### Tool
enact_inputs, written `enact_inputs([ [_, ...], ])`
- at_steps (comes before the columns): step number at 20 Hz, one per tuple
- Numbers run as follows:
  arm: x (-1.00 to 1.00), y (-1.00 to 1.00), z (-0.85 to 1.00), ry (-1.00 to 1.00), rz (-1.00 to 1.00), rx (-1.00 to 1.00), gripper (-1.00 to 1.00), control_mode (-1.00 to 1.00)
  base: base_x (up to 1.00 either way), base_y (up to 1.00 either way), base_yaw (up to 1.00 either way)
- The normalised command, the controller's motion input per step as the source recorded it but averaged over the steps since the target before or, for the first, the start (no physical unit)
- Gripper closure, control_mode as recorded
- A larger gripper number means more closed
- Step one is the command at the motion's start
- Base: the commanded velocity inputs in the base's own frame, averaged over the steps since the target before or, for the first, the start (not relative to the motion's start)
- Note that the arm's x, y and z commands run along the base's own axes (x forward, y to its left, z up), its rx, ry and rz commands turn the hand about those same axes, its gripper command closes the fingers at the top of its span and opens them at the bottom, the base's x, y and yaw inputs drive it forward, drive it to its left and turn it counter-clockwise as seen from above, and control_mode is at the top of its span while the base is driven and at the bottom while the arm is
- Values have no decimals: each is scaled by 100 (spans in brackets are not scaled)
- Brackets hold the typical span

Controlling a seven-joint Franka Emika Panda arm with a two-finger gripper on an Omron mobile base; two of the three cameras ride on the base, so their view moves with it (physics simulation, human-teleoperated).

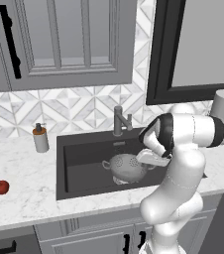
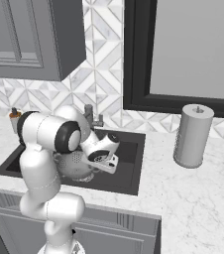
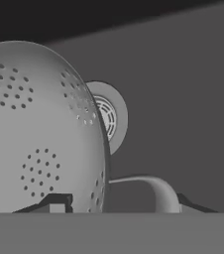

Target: Put the colander in the sink, put the apple in the colander, and turn on the sink faucet and pour water over the colander.

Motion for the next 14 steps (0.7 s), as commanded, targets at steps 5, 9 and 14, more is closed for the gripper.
enact_inputs([
  [5, 1, 9, -35, -2, 0, 0, 100, -100, 0, 0, 0],
  [9, 2, 9, -13, 0, 0, 0, 100, -100, 0, 0, 0],
  [14, 2, 15, -8, 0, 0, 0, 100, -100, 0, 0, 0],
])
